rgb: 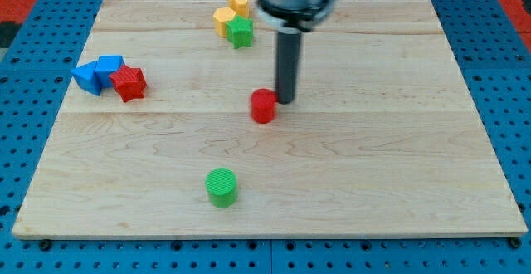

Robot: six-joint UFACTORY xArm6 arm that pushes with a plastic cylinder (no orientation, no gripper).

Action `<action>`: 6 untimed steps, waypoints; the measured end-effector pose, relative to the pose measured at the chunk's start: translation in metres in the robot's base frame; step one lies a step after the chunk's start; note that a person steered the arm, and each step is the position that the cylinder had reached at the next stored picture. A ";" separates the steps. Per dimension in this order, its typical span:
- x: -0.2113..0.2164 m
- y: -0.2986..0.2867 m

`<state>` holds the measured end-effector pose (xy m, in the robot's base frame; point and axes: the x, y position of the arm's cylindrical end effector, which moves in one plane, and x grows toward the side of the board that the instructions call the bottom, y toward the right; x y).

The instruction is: Push the red circle into the red star

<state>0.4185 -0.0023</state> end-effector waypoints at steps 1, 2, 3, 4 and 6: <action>0.020 0.003; 0.048 0.024; 0.020 -0.062; -0.008 -0.136; -0.009 -0.053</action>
